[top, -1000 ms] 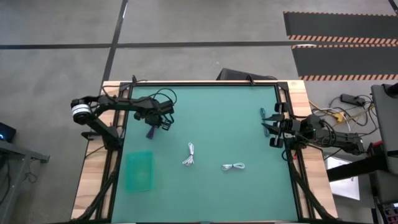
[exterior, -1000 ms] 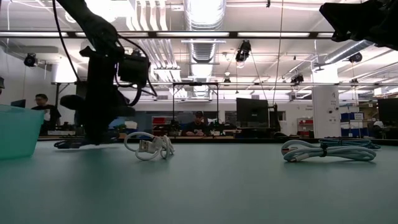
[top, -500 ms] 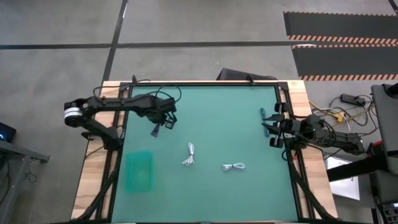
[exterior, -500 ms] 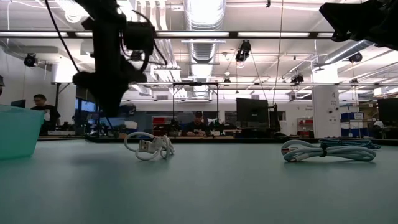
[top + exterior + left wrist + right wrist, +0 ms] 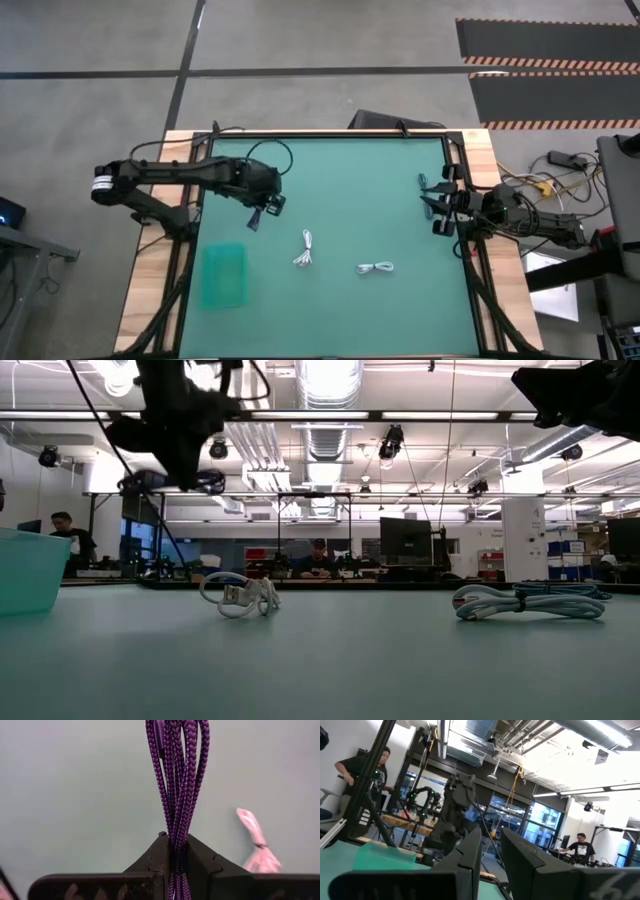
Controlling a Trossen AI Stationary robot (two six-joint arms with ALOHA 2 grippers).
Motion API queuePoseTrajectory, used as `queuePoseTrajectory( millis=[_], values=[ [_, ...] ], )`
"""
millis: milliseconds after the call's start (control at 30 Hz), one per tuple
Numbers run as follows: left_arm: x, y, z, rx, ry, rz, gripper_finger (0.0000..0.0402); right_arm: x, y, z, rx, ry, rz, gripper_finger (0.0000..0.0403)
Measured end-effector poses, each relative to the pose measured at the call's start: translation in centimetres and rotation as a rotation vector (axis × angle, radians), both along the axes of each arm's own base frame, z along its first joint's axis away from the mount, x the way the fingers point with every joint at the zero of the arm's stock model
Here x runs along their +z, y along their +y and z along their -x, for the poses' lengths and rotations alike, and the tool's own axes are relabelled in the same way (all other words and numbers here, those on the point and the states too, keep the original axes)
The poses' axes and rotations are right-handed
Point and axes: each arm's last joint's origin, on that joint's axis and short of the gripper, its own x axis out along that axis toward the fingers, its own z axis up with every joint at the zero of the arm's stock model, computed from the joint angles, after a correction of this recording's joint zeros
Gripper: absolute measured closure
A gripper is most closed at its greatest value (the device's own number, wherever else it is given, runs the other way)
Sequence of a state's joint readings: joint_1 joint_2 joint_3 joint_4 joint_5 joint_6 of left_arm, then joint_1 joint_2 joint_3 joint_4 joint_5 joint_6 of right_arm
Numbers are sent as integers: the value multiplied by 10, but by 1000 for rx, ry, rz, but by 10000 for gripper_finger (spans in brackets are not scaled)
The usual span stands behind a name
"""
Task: Pick and place USB-C Cables
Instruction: Put the black violet charger cable into the green bin
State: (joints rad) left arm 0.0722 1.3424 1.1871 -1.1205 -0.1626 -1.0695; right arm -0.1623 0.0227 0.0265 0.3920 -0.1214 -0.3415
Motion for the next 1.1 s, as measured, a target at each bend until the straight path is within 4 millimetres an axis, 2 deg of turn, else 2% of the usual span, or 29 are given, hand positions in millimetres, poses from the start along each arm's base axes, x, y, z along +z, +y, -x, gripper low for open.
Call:
queuePoseTrajectory(
  millis=[300,667,1100],
  values=[
    [15,-57,-1,62,-95,149,379,0,0,0,-11,-1,-2,339],
    [18,-115,17,212,-84,301,379,0,-1,0,-27,0,16,339],
    [7,-154,48,347,194,408,379,0,-1,0,-29,0,20,339]
  ],
)
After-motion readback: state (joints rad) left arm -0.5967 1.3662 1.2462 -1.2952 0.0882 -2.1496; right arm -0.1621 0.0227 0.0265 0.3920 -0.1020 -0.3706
